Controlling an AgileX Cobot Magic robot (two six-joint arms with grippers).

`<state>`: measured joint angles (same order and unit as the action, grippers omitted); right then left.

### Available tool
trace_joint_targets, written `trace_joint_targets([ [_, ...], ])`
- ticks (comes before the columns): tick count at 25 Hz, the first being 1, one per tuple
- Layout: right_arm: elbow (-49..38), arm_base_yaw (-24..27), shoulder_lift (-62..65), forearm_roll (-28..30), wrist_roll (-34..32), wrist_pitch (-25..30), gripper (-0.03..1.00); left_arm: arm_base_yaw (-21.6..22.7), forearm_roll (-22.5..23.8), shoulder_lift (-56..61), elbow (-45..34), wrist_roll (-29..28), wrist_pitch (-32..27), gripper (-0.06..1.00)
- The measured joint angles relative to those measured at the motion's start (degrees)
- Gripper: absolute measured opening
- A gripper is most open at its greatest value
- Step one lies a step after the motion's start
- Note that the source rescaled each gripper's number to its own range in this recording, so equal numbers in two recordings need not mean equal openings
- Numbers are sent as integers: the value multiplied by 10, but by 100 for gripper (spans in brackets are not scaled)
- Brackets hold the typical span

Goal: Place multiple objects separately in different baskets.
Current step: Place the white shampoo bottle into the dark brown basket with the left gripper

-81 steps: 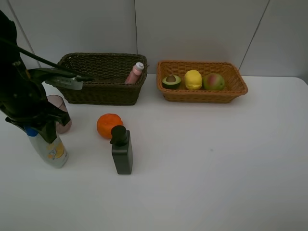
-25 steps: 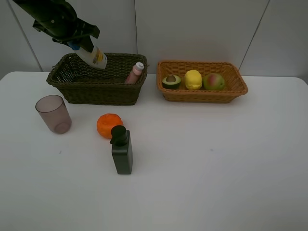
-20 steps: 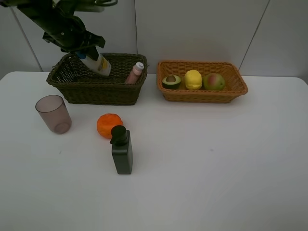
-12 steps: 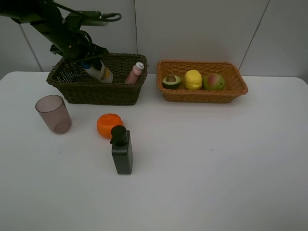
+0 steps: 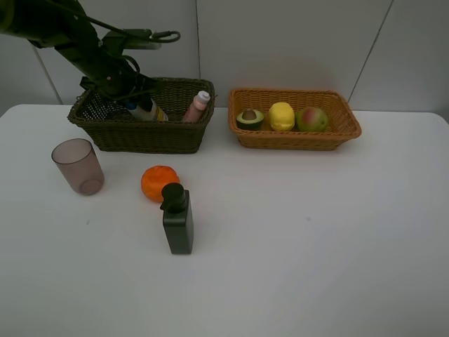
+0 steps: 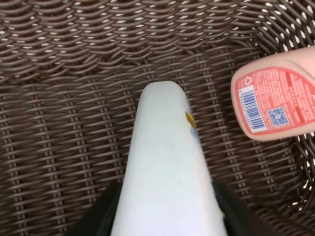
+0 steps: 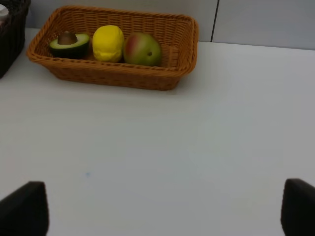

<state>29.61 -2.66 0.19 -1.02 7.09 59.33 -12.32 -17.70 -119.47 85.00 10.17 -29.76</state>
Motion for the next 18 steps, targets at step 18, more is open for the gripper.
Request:
trace_joint_targets([
  [18, 0, 0, 0, 0, 0, 0, 100, 0, 5, 0, 1, 6, -5, 48],
])
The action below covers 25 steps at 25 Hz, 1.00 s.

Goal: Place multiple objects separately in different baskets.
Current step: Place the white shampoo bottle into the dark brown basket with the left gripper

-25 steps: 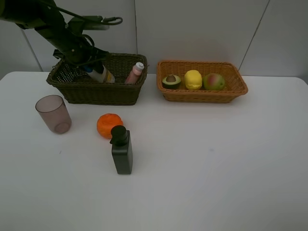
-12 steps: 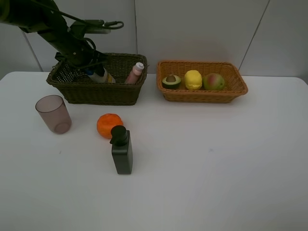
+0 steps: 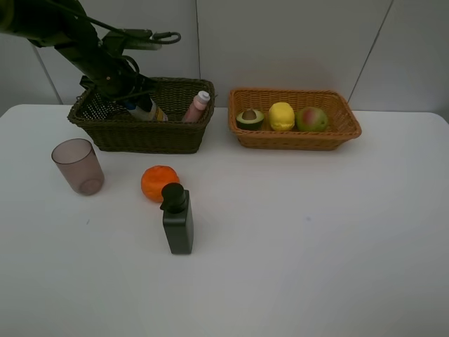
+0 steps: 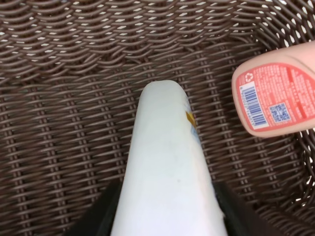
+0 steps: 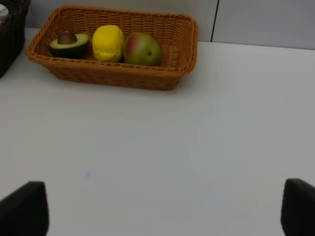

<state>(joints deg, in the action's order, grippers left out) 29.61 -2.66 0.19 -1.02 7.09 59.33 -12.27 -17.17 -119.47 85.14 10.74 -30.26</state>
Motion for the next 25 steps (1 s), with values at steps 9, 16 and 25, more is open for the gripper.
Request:
trace_joint_targets([
  [9, 0, 0, 0, 0, 0, 0, 100, 0, 7, 0, 0, 1, -4, 80],
  [16, 0, 0, 0, 0, 0, 0, 100, 0, 19, 1, 0, 1, -15, 83],
  [25, 0, 0, 0, 0, 0, 0, 100, 10, 37, 28, 0, 1, -41, 83],
])
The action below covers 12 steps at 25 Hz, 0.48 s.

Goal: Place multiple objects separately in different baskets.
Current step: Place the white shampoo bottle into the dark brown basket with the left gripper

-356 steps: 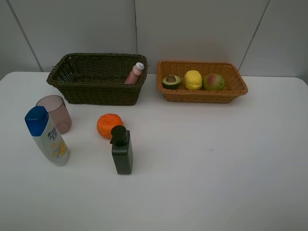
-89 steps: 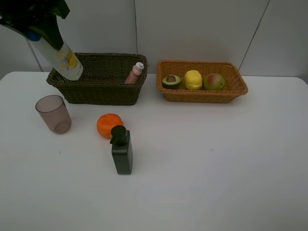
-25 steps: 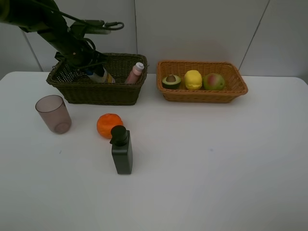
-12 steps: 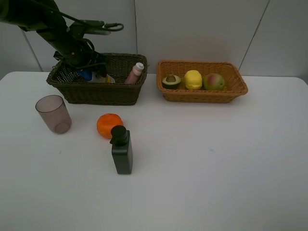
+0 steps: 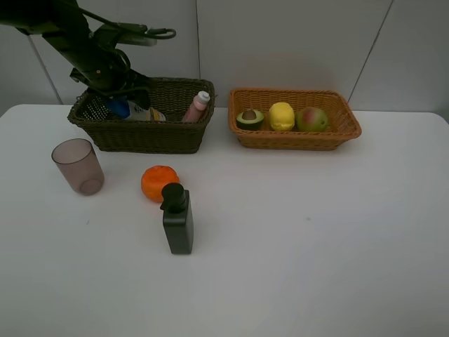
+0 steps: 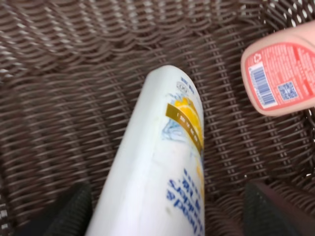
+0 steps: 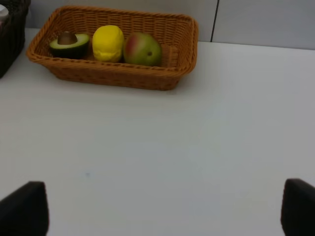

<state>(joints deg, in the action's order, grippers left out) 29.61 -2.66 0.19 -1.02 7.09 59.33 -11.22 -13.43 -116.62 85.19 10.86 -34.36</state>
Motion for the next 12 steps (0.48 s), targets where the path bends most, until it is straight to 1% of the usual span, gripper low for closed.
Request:
trace_joint_targets([
  [5, 0, 0, 0, 0, 0, 0, 100, 16, 32, 27, 0, 0, -40, 83],
  [12, 0, 0, 0, 0, 0, 0, 100, 32, 61, 65, 0, 0, -103, 83],
])
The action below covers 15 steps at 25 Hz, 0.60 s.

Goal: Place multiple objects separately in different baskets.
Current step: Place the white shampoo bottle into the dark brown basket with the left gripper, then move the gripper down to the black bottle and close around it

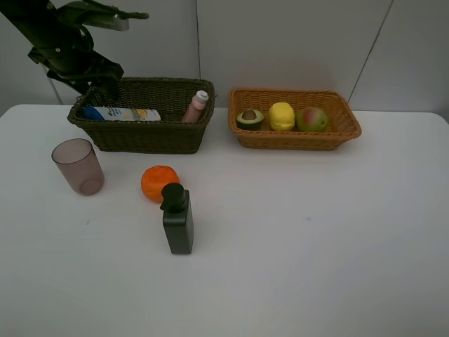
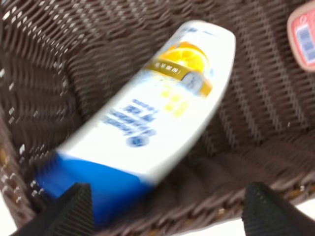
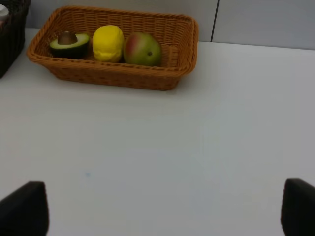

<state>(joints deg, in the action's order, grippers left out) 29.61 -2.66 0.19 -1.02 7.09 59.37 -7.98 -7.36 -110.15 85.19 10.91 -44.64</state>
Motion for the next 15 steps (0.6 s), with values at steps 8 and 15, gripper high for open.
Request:
trace_joint_targets([
  [8, 0, 0, 0, 0, 0, 0, 100, 1, 22, 55, 0, -12, -57, 83],
  [15, 0, 0, 0, 0, 0, 0, 100, 1, 23, 111, 0, -18, -133, 83],
])
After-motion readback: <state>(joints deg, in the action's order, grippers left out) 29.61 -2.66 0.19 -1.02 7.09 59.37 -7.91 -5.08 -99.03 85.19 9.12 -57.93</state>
